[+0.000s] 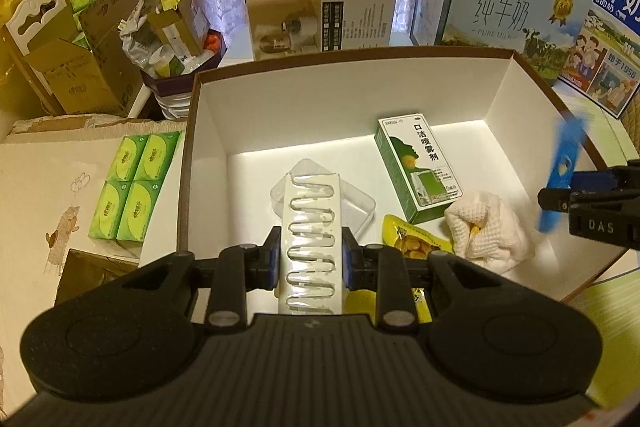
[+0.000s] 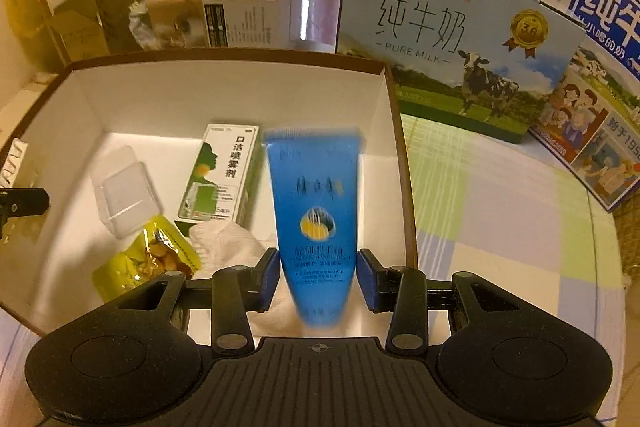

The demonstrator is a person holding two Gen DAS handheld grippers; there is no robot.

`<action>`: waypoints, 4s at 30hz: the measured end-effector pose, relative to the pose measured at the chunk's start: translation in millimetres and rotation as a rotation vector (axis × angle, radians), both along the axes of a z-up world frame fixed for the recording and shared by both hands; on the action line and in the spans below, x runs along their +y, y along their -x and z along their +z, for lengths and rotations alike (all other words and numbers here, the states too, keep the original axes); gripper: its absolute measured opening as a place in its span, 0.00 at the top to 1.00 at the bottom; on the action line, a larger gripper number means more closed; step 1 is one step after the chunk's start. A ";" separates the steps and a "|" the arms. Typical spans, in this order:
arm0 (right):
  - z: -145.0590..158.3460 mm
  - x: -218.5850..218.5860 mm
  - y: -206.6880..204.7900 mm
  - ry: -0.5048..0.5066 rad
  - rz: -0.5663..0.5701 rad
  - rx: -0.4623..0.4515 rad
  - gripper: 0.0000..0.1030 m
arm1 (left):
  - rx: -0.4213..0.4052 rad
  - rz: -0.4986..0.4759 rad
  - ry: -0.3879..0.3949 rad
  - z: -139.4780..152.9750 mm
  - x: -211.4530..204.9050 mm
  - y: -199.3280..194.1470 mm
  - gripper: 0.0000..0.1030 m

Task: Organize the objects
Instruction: 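Lower the tube and blister into the box and open both grippers, then withdraw both grippers from the box toward the remaining table items, then grasp the long white medicine box with the right gripper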

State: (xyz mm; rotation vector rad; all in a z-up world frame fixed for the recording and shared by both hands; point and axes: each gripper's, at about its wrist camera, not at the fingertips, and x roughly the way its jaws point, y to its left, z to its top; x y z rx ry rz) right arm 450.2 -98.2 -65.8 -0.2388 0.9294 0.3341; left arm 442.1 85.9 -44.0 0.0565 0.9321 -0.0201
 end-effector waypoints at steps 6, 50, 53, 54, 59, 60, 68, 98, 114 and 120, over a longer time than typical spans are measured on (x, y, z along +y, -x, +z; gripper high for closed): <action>5.2 -2.1 1.2 -0.023 0.003 -0.008 0.52 | 0.011 0.003 -0.003 -3.9 1.2 1.7 0.77; 65.3 -57.3 97.7 -0.319 0.013 -0.067 0.40 | -0.099 -0.011 0.031 49.9 -3.3 81.3 0.38; 67.1 -57.2 107.2 -0.329 0.021 -0.058 0.40 | -0.109 -0.012 0.036 55.1 -6.4 93.2 0.38; 67.2 -56.7 110.5 -0.331 0.023 -0.053 0.40 | -0.111 -0.014 0.039 56.5 -7.6 97.6 0.38; 65.0 -55.9 125.4 -0.338 0.033 -0.032 0.40 | -0.109 -0.023 0.049 56.3 -12.1 115.6 0.38; 64.6 -55.8 128.4 -0.339 0.035 -0.028 0.40 | -0.106 -0.023 0.052 55.6 -12.7 119.5 0.38; 54.9 -55.3 155.5 -0.339 0.053 0.012 0.40 | -0.066 -0.015 0.075 44.0 -14.1 149.8 0.38; 4.2 -35.8 201.2 -0.289 0.100 0.182 0.40 | 0.056 0.022 0.105 2.0 -10.8 199.2 0.38; -17.1 -9.6 185.1 -0.237 0.123 0.175 0.40 | 0.104 0.052 0.092 -17.3 -3.6 190.7 0.38; -25.2 3.5 175.7 -0.207 0.141 0.163 0.40 | 0.109 0.063 0.091 -22.1 1.3 183.5 0.38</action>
